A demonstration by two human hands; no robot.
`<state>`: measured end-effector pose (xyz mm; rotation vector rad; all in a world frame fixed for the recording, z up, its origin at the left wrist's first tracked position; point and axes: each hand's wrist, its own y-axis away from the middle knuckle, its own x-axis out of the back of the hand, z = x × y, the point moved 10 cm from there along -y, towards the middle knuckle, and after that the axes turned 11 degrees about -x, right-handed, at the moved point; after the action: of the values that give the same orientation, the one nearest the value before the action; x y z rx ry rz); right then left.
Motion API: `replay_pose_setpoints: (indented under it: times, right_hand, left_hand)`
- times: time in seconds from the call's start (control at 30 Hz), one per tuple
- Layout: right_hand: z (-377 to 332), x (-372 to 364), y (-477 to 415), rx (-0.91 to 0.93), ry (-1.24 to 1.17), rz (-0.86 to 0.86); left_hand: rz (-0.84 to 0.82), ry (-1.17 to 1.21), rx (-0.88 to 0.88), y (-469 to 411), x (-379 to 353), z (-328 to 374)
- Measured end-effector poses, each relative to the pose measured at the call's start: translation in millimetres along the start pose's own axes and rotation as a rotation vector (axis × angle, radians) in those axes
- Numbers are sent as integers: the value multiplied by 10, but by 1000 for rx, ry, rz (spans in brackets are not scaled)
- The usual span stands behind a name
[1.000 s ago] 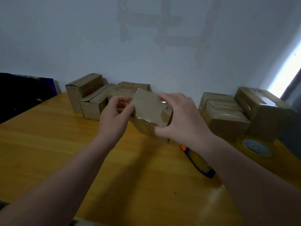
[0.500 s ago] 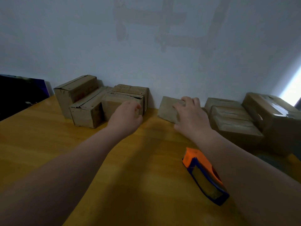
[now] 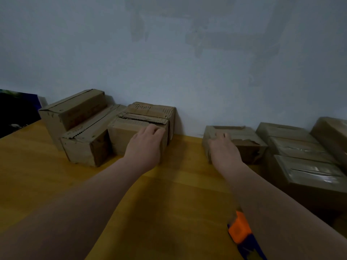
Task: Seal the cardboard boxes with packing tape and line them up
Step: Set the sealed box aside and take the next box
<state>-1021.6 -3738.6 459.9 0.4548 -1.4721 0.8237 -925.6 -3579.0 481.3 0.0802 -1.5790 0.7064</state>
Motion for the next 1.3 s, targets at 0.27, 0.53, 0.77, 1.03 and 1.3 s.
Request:
replay_pose_setpoints:
  times: [0.27, 0.53, 0.77, 1.03, 1.3]
  right_hand:
    - [56, -140, -172, -107, 22, -53]
    - [-34, -41, -194, -117, -174, -35]
    - [-600, 15, -68, 37, -394, -165]
    - [-946, 123, 49, 58, -679, -237]
    - [-347, 266, 560, -52, -665, -294]
  left_hand:
    - [51, -133, -18, -54, -19, -103]
    - [76, -91, 3, -146, 94, -335]
    - [-400, -70, 108, -319, -262, -724]
    - [-223, -116, 67, -207, 30, -542]
    - [-36, 21, 25, 164, 483, 2]
